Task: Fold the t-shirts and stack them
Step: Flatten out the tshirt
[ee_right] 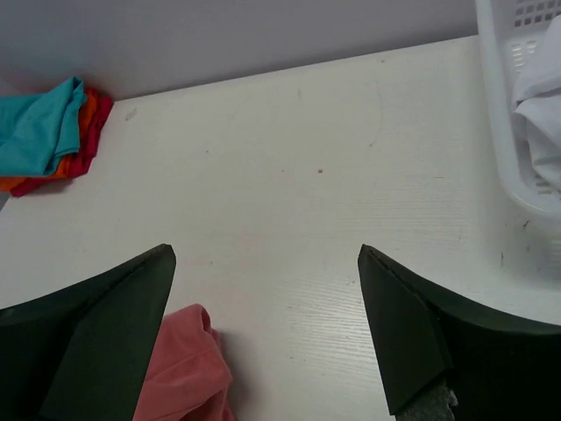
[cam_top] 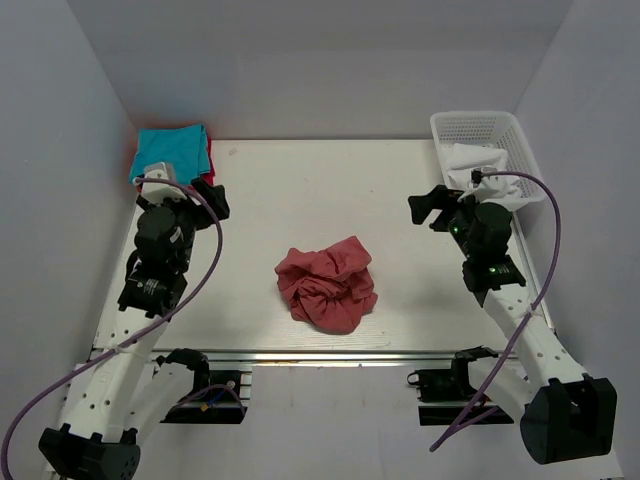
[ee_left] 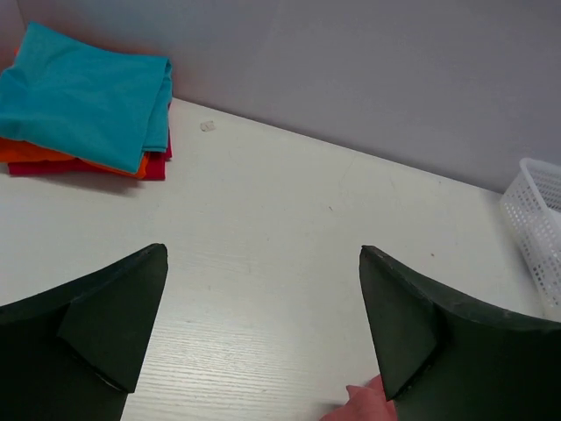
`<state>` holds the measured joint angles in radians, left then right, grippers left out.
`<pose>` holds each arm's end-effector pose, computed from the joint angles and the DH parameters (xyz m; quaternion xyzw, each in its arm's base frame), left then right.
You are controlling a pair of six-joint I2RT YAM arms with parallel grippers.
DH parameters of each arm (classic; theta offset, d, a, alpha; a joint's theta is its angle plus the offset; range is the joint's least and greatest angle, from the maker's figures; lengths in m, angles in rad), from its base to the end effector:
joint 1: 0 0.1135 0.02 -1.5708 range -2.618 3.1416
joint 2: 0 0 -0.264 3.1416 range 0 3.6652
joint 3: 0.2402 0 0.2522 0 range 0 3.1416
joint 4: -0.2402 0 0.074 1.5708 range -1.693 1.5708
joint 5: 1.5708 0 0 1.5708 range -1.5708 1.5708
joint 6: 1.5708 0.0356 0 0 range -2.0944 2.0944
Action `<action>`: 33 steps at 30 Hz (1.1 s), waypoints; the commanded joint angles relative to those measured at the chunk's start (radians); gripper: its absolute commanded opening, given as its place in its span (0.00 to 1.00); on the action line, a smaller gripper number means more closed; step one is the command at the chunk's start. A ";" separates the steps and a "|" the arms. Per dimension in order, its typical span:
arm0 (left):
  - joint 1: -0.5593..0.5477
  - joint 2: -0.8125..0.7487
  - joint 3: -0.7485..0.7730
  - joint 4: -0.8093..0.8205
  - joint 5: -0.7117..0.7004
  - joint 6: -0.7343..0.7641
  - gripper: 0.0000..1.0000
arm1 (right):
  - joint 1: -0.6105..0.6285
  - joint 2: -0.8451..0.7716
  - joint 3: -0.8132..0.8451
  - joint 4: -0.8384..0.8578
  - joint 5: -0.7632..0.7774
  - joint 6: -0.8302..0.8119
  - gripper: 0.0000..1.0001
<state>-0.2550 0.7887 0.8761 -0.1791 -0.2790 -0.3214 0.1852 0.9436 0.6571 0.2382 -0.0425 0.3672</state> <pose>0.1771 -0.0360 0.3720 -0.1179 0.7281 -0.0912 0.6691 0.2223 0.0432 0.3103 0.0512 0.7221 0.2029 0.6593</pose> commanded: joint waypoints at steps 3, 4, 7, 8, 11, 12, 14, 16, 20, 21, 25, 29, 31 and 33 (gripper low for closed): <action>0.003 0.015 -0.071 -0.013 0.144 -0.042 1.00 | 0.003 0.012 0.050 0.006 -0.143 -0.016 0.90; 0.003 0.024 -0.089 -0.013 0.170 -0.042 1.00 | 0.002 0.017 0.050 -0.002 -0.190 -0.028 0.90; 0.003 0.073 -0.103 -0.029 0.280 -0.030 1.00 | 0.014 0.070 0.078 -0.063 -0.394 -0.120 0.90; 0.003 0.087 -0.103 -0.043 0.314 -0.010 1.00 | 0.019 0.095 0.107 -0.091 -0.414 -0.120 0.90; -0.012 0.135 -0.126 -0.080 0.450 -0.010 1.00 | 0.065 0.141 0.151 -0.213 -0.390 -0.172 0.90; -0.012 0.135 -0.152 -0.080 0.484 -0.028 1.00 | 0.107 0.153 0.167 -0.293 -0.381 -0.178 0.90; -0.012 0.147 -0.195 -0.033 0.655 -0.039 1.00 | 0.144 0.155 0.171 -0.316 -0.360 -0.188 0.90; -0.021 0.158 -0.268 0.030 0.748 -0.056 1.00 | 0.230 0.164 0.167 -0.356 -0.349 -0.189 0.90; -0.030 0.120 -0.382 0.007 0.785 -0.107 1.00 | 0.402 0.227 0.165 -0.510 -0.298 -0.197 0.90; -0.030 0.101 -0.400 -0.002 0.785 -0.129 1.00 | 0.451 0.241 0.158 -0.531 -0.260 -0.191 0.90; -0.053 0.009 -0.468 -0.025 0.772 -0.169 0.93 | 0.556 0.290 0.153 -0.631 -0.220 -0.172 0.90; -0.073 -0.014 -0.523 0.003 0.752 -0.199 0.87 | 0.635 0.251 0.098 -0.600 -0.169 -0.114 0.90; -0.082 0.027 -0.523 0.032 0.752 -0.199 0.83 | 0.663 0.245 0.087 -0.590 -0.130 -0.113 0.89; -0.104 0.069 -0.523 0.053 0.752 -0.188 0.77 | 0.698 0.221 0.078 -0.583 -0.105 -0.108 0.89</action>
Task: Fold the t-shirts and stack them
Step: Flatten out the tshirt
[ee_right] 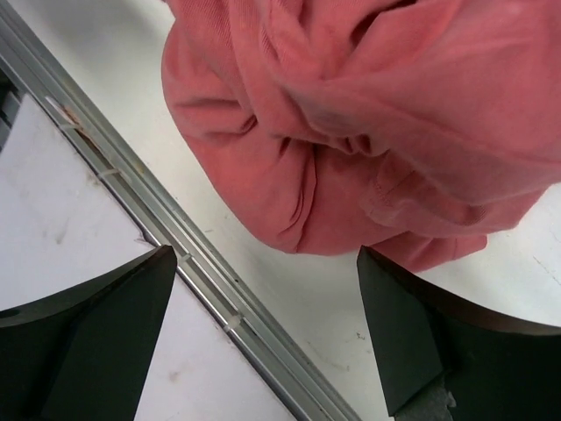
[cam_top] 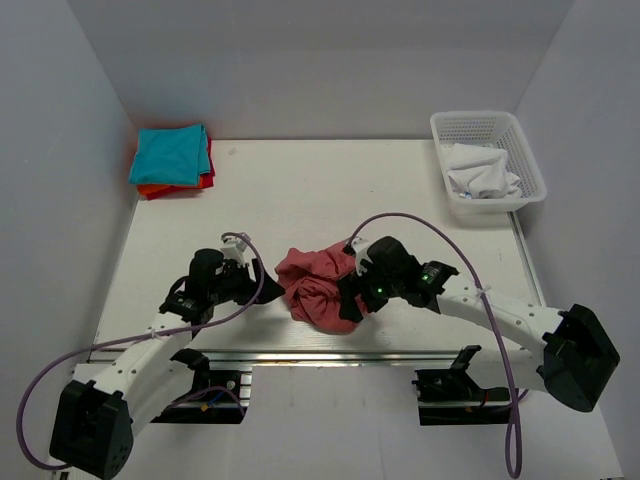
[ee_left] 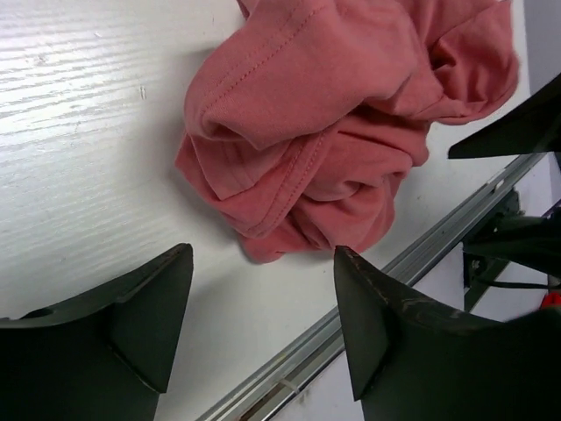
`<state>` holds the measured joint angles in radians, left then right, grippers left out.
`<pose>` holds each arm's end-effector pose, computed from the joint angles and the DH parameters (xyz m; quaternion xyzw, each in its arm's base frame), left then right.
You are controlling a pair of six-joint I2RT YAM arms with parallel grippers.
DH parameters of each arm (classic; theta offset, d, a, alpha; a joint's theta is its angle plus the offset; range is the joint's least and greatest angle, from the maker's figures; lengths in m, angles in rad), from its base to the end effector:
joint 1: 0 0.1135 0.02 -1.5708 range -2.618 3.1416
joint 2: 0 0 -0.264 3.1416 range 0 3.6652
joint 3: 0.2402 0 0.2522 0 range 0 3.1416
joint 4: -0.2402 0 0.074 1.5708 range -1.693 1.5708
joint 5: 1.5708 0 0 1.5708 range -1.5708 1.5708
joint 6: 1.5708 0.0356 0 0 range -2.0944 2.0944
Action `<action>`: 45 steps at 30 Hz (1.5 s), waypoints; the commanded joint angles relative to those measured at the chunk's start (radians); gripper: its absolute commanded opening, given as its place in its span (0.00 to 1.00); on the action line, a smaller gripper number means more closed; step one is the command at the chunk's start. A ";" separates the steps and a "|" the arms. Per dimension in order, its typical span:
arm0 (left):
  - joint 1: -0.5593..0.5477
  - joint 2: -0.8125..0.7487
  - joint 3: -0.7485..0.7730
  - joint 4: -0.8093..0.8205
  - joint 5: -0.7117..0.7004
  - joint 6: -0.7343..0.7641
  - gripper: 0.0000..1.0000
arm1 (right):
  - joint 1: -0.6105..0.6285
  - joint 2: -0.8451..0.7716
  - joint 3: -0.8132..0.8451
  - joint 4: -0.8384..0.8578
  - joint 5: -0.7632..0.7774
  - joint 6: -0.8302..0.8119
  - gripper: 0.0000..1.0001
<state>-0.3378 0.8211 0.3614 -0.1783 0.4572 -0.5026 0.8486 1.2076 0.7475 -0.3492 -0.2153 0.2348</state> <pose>0.1565 -0.0716 0.1887 0.0300 0.8754 -0.3635 0.3173 0.1578 0.1907 0.2265 -0.3169 0.8678 0.2760 0.2651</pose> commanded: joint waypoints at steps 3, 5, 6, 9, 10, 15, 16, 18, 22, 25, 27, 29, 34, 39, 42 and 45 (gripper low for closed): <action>-0.047 0.127 0.013 0.076 0.003 0.021 0.70 | 0.058 -0.037 -0.046 0.053 0.090 0.031 0.80; -0.061 0.189 0.027 0.097 0.003 0.047 0.70 | 0.073 -0.016 -0.054 0.094 0.068 0.024 0.80; -0.061 0.208 0.036 0.118 0.003 0.047 0.70 | 0.078 0.009 -0.074 0.117 0.057 0.012 0.82; -0.087 0.263 0.057 0.141 -0.011 0.065 0.67 | 0.087 0.033 -0.126 0.278 0.044 0.015 0.82; -0.096 0.263 0.073 0.142 -0.021 0.065 0.67 | 0.087 0.041 -0.129 0.295 0.053 0.018 0.79; -0.106 0.297 0.082 0.191 -0.103 0.065 0.59 | 0.083 0.108 -0.132 0.393 0.152 0.029 0.68; -0.106 0.315 0.082 0.209 -0.103 0.065 0.57 | 0.081 0.116 -0.132 0.400 0.171 0.043 0.63; -0.106 0.338 0.082 0.235 -0.103 0.065 0.57 | 0.083 0.141 -0.120 0.412 0.174 0.037 0.58; -0.115 0.404 0.082 0.278 -0.103 0.065 0.50 | 0.079 0.152 -0.131 0.429 0.143 0.041 0.44; -0.124 0.446 0.082 0.327 -0.066 0.065 0.45 | 0.081 0.152 -0.137 0.431 0.143 0.055 0.39; -0.124 0.455 0.091 0.375 -0.034 0.065 0.35 | 0.079 0.144 -0.138 0.431 0.152 0.061 0.06; -0.133 0.467 0.103 0.396 -0.014 0.065 0.11 | 0.078 0.126 -0.129 0.420 0.172 0.081 0.00; -0.133 0.389 0.139 0.369 -0.064 0.075 0.00 | 0.076 0.035 -0.132 0.398 0.382 0.103 0.00; -0.133 0.181 0.194 0.186 -0.344 0.061 0.00 | 0.061 -0.150 -0.119 0.314 0.742 0.126 0.00; -0.123 0.118 0.272 0.042 -0.487 0.061 0.00 | 0.043 -0.221 -0.083 0.265 0.882 0.129 0.00; -0.113 0.085 0.397 -0.082 -0.706 0.050 0.00 | 0.017 -0.284 -0.065 0.268 1.014 0.097 0.00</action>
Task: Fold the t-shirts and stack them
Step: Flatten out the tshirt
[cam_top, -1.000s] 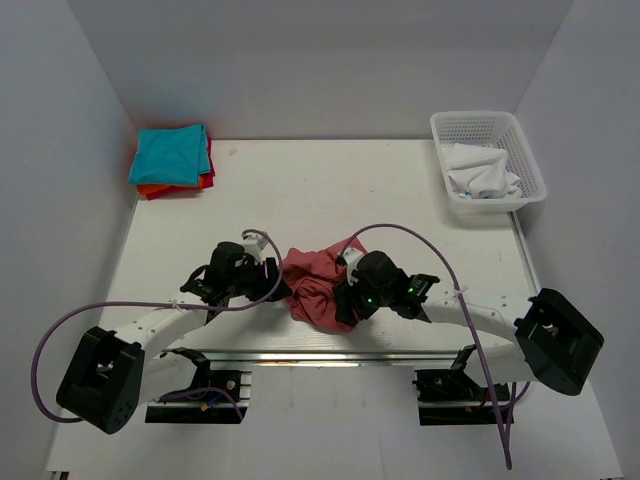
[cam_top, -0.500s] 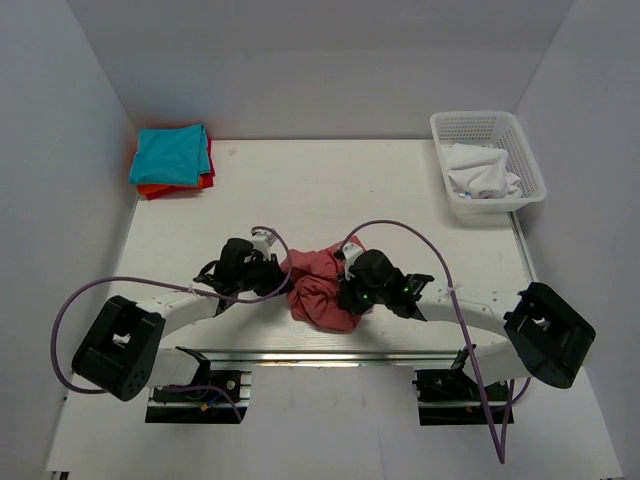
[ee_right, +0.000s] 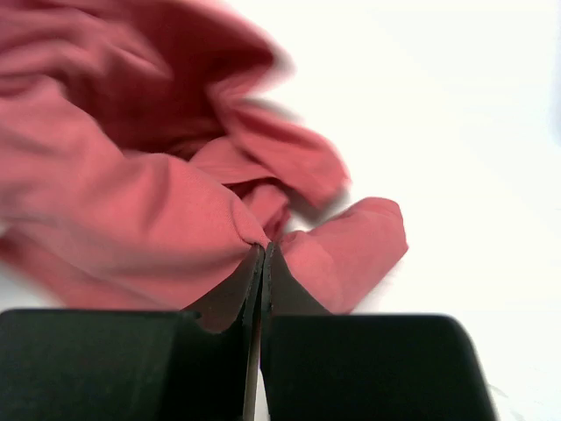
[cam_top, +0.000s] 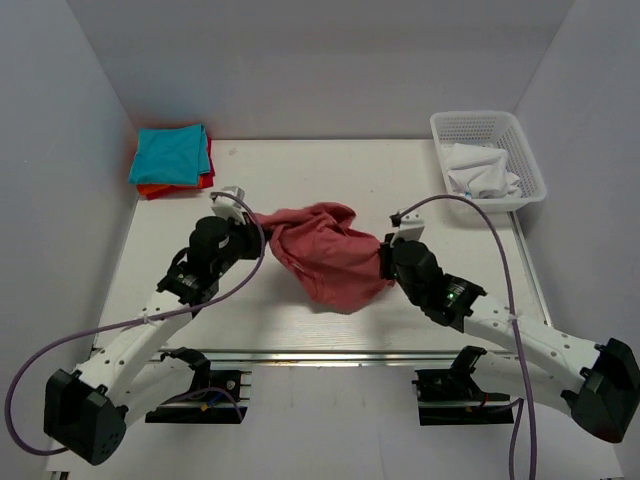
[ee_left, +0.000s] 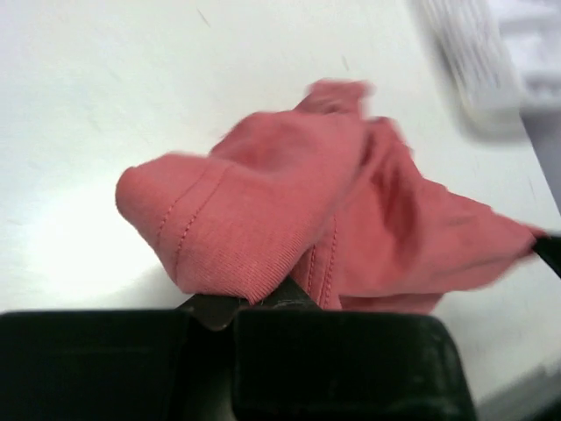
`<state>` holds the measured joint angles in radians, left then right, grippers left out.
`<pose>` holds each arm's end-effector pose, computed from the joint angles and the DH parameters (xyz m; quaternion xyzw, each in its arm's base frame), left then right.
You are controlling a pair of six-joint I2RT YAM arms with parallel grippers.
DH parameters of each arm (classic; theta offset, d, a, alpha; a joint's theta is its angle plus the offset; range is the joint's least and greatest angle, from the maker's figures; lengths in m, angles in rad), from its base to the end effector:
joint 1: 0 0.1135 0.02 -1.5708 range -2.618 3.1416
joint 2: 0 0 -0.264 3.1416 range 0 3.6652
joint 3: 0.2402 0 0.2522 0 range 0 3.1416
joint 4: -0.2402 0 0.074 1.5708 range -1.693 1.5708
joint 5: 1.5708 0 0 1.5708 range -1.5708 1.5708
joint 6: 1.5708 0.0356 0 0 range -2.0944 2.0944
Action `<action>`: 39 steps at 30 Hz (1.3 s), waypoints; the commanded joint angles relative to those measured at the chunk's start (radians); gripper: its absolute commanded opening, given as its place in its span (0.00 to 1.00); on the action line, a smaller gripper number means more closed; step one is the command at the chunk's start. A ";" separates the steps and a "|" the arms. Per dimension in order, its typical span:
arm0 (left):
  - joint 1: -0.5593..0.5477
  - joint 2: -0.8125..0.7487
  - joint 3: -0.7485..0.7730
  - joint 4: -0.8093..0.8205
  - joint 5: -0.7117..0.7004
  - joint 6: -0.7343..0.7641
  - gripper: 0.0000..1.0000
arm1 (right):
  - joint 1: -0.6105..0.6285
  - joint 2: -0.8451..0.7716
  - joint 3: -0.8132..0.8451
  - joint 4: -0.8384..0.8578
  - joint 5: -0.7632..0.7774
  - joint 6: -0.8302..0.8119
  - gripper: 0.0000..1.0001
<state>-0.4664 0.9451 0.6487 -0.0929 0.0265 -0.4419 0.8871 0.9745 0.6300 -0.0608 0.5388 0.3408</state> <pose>0.1948 -0.0991 0.2717 0.0176 0.8303 -0.2542 0.4957 0.1523 0.1580 0.2645 -0.0761 0.8145 0.1240 0.5616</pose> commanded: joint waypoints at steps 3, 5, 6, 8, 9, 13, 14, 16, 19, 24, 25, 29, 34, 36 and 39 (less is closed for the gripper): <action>0.015 -0.058 0.167 -0.205 -0.379 0.000 0.00 | -0.037 -0.108 0.083 0.015 0.400 -0.042 0.00; 0.015 -0.058 0.215 -0.217 -0.414 0.009 0.00 | -0.053 -0.151 0.089 0.050 0.456 -0.101 0.00; 0.015 -0.058 0.229 -0.217 -0.451 0.009 0.00 | -0.054 -0.195 0.086 0.129 0.466 -0.124 0.00; 0.015 -0.058 0.262 -0.243 -0.483 0.009 0.00 | -0.068 -0.217 0.086 0.188 0.496 -0.200 0.00; 0.015 -0.058 0.275 -0.257 -0.511 0.009 0.00 | -0.074 -0.236 0.092 0.214 0.513 -0.212 0.00; 0.015 -0.083 0.296 -0.248 -0.498 0.051 0.00 | -0.085 -0.275 0.097 0.354 0.491 -0.373 0.00; 0.015 -0.094 0.314 -0.229 -0.458 0.051 0.00 | -0.085 -0.278 0.103 0.360 0.481 -0.385 0.00; 0.015 -0.103 0.350 -0.194 -0.422 0.100 0.00 | -0.085 -0.269 0.148 0.378 0.422 -0.408 0.00; 0.015 -0.112 0.399 -0.172 -0.402 0.137 0.00 | -0.085 -0.237 0.213 0.391 0.359 -0.465 0.00; 0.015 -0.123 0.494 -0.142 -0.375 0.193 0.00 | -0.085 -0.230 0.292 0.447 0.262 -0.563 0.00; 0.015 -0.134 0.503 -0.125 -0.375 0.210 0.00 | -0.085 -0.227 0.334 0.444 0.221 -0.575 0.00; 0.015 -0.144 0.598 -0.105 -0.366 0.243 0.00 | -0.082 -0.198 0.442 0.409 0.132 -0.629 0.00; 0.015 -0.115 0.761 -0.122 -0.329 0.305 0.00 | -0.082 -0.158 0.617 0.304 -0.003 -0.661 0.00; 0.015 -0.105 0.804 -0.134 -0.329 0.328 0.00 | -0.082 -0.132 0.699 0.250 -0.031 -0.669 0.00; 0.015 -0.104 0.862 -0.143 -0.352 0.341 0.00 | -0.083 -0.114 0.764 0.211 -0.074 -0.683 0.00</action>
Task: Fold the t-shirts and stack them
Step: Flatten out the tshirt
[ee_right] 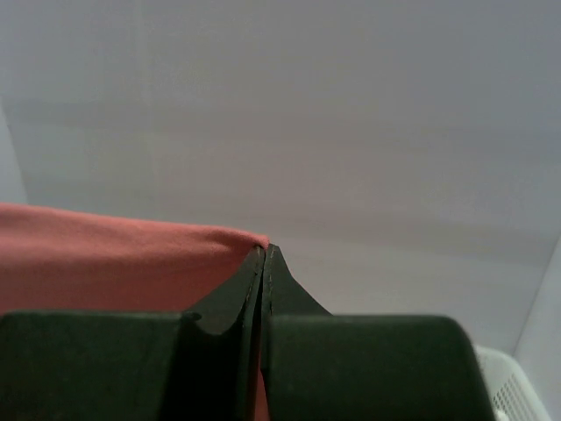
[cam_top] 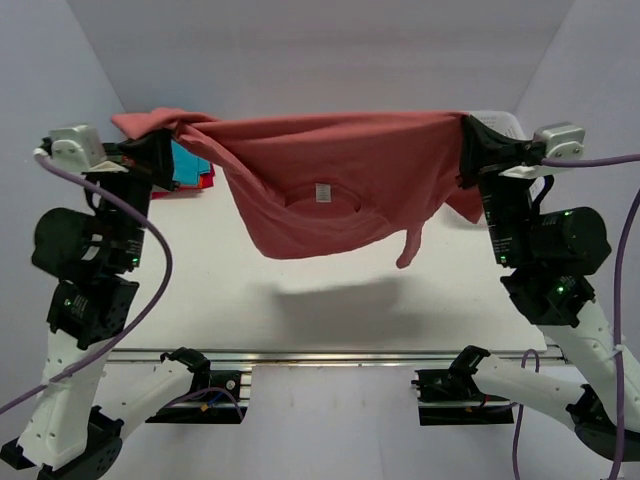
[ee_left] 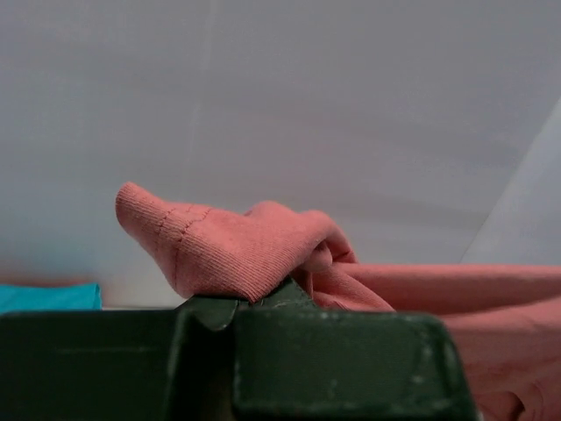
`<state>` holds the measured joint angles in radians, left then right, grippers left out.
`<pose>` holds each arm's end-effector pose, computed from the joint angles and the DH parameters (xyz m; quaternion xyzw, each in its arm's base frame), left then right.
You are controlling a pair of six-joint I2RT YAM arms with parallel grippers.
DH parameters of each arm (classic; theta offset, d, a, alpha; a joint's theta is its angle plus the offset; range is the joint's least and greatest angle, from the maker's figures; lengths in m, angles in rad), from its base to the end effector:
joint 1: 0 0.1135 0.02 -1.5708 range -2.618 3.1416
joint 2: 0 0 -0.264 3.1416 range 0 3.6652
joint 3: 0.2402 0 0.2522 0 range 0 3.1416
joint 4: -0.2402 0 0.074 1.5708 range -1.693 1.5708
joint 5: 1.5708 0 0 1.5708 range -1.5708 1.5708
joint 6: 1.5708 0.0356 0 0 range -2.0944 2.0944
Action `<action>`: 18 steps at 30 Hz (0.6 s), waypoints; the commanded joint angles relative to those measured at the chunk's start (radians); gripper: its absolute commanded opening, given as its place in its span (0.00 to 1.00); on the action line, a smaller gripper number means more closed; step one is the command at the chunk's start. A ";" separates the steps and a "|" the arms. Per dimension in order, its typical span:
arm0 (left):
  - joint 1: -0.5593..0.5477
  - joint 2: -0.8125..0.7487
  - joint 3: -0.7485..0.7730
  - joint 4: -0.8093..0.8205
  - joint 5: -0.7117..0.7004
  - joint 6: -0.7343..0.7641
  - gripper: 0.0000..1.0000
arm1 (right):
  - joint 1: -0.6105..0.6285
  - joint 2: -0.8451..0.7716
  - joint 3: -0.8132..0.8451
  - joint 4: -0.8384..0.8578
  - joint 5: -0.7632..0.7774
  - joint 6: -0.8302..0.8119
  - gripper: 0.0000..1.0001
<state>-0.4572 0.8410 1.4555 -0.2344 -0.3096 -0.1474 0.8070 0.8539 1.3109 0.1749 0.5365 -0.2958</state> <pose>0.1033 -0.0387 0.5406 -0.0406 0.5672 -0.1610 0.8067 0.0991 0.0772 0.5362 -0.0272 0.4954 0.1014 0.8623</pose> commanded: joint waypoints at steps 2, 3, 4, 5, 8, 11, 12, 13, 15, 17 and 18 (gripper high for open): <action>0.006 0.000 0.075 -0.022 -0.029 0.057 0.00 | 0.000 0.011 0.111 -0.044 -0.090 -0.052 0.00; 0.006 -0.022 0.086 -0.022 -0.029 0.057 0.00 | -0.002 0.007 0.120 -0.058 -0.095 -0.052 0.00; 0.006 -0.032 0.086 -0.022 -0.029 0.057 0.00 | -0.002 -0.002 0.126 -0.067 -0.104 -0.045 0.00; 0.006 -0.045 0.086 -0.022 -0.014 0.057 0.00 | -0.002 -0.009 0.128 -0.084 -0.125 -0.039 0.00; 0.006 -0.100 0.077 -0.043 0.073 0.036 0.00 | -0.003 -0.052 0.122 -0.148 -0.209 0.026 0.00; 0.006 -0.167 0.033 -0.034 0.187 0.010 0.00 | -0.002 -0.133 0.068 -0.173 -0.425 0.093 0.00; 0.006 -0.181 0.023 -0.034 0.201 -0.001 0.00 | -0.002 -0.141 0.068 -0.173 -0.455 0.102 0.00; 0.006 -0.195 0.023 -0.034 0.213 -0.001 0.00 | -0.003 -0.163 0.059 -0.202 -0.458 0.115 0.00; 0.006 -0.235 0.014 -0.043 0.236 -0.014 0.00 | -0.003 -0.177 0.039 -0.203 -0.472 0.124 0.00; 0.006 -0.258 0.003 -0.043 0.236 -0.014 0.00 | -0.003 -0.209 0.021 -0.201 -0.468 0.129 0.00; 0.006 -0.267 0.003 -0.043 0.236 -0.024 0.00 | -0.003 -0.214 0.013 -0.209 -0.472 0.129 0.00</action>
<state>-0.4572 0.5884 1.4654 -0.2863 -0.1112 -0.1501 0.8070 0.6624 1.3380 -0.0582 0.1104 -0.1917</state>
